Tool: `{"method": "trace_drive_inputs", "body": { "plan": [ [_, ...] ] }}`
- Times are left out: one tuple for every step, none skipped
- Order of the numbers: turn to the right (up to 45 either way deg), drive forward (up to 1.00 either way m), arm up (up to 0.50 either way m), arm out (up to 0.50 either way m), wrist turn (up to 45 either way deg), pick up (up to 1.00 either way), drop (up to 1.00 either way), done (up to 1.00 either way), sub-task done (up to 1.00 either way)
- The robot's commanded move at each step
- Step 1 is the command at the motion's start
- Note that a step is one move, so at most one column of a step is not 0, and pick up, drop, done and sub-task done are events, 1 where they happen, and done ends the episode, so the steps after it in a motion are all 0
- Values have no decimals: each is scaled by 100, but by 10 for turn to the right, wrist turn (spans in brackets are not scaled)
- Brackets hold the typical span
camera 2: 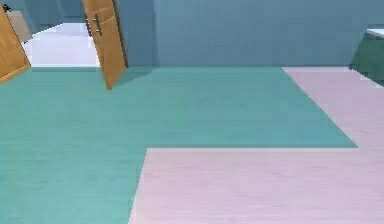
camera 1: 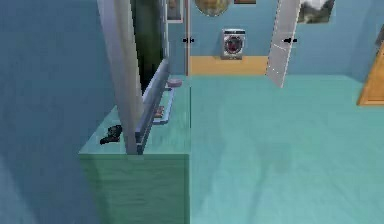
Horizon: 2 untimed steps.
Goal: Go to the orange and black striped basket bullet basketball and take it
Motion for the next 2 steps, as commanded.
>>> {"method": "trace_drive_inputs", "body": {
  "plan": [
    [450, 0, 0, 0, 0, 0, 0, 0, 0],
    [60, 0, 0, 0, 0, 0, 0, 0, 0]
  ]
}}
